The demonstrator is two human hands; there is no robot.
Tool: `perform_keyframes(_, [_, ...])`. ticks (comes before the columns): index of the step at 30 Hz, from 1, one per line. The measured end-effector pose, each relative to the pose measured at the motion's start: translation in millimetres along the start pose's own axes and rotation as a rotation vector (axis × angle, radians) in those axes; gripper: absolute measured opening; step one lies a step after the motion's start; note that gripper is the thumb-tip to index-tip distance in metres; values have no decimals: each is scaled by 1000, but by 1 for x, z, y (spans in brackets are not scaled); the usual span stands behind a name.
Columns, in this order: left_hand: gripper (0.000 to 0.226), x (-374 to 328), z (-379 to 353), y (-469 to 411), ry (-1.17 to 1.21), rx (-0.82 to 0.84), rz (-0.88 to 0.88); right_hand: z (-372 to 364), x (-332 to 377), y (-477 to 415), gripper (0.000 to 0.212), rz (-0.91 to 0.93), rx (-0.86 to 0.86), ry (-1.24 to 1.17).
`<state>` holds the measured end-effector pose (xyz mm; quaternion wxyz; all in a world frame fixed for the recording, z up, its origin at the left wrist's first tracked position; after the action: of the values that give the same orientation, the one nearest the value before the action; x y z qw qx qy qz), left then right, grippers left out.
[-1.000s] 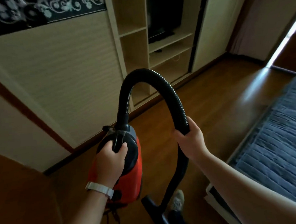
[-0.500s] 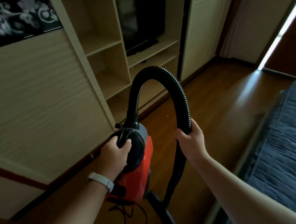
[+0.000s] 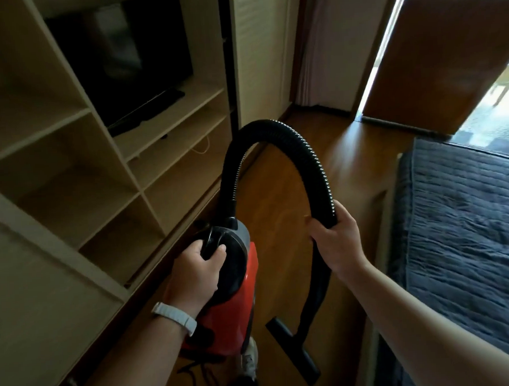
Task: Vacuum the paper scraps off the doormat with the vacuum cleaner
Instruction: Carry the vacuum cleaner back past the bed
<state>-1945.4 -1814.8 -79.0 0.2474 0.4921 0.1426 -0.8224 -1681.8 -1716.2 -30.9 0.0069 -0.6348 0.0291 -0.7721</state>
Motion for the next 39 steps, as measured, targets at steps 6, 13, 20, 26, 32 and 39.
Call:
perform_keyframes(6, [32,-32,-69,-133,10,134,-38,1,-3,-116,14,-46,-142,90])
perform_keyframes(13, [29,-110,-146,-240,-5,250,-156,35,5,-214,19,-45,-288,99])
perform_keyframes(20, [27,-167,-254,-322,-78,311,-244,92,-23,-321,19,-55,-396,82])
perform_keyframes(26, [31,-220,-361,-388,-140,297,-255,139,-52,-445,17,-85,-381,23])
perform_keyframes(32, [29,-293,-457,-444,-127,300,-294,204,-53,-554,16,-75,-391,3])
perform_keyframes(39, [30,-363,-548,-515,-97,303,-307,248,-56,-661,15,-64,-461,17])
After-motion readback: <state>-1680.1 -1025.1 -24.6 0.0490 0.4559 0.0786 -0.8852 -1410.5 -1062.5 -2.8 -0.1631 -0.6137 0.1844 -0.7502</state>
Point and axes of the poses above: each hand's wrist, its own y-axis away from the middle knuckle, its own z-axis out of the back of the hand, x = y × z, the point moved 7 cm from there along -y, towards the middle knuckle, and after that the axes turned 3 degrees about -x, right-handed, at the moved point
